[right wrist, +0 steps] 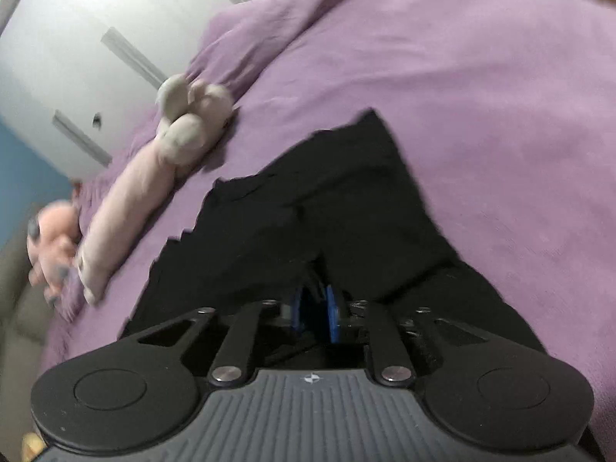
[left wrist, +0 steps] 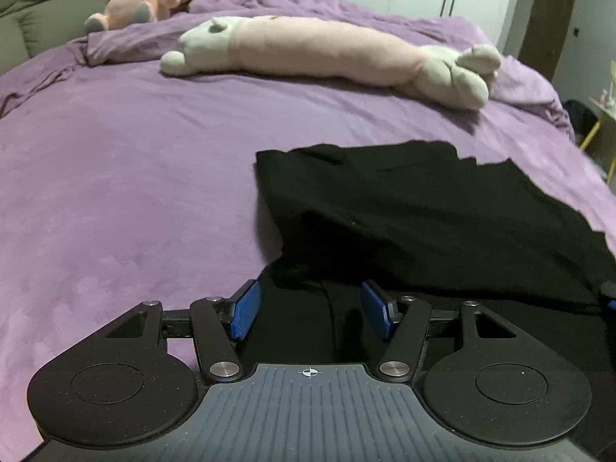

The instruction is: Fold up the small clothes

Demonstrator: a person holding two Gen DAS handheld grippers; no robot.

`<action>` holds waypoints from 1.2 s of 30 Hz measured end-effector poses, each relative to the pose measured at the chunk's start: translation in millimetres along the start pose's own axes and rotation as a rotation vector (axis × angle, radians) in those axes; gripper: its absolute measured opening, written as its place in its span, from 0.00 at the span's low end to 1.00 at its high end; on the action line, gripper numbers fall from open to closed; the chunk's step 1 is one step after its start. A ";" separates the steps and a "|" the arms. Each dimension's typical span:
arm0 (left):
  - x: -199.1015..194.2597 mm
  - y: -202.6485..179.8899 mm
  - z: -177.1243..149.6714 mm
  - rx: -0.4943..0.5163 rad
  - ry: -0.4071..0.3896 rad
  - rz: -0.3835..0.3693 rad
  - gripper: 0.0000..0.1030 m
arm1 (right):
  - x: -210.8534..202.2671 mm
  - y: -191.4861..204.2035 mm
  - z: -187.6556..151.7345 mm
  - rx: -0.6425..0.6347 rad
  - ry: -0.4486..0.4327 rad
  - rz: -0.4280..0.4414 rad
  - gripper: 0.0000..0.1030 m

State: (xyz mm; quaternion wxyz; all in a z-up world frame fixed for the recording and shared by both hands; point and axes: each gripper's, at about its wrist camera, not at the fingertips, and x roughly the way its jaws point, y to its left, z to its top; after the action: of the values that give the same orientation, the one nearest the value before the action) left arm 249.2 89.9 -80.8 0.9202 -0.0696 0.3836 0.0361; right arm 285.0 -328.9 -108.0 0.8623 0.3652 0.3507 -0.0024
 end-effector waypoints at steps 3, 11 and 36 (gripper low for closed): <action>4.8 0.2 0.4 0.007 0.004 0.009 0.62 | 4.7 -4.1 6.5 0.034 -0.005 0.032 0.25; 18.1 -7.3 6.5 0.043 0.021 0.042 0.64 | 42.4 24.8 21.3 -0.126 0.061 0.011 0.21; 27.1 10.9 17.4 -0.019 0.015 0.130 0.66 | 5.0 15.0 21.9 -0.297 -0.021 -0.120 0.05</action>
State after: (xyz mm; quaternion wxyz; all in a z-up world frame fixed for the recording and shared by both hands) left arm 279.1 103.7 -89.1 0.9122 -0.0538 0.3939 0.0987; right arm 305.9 -330.4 -90.9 0.9087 0.2122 0.3594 -0.0059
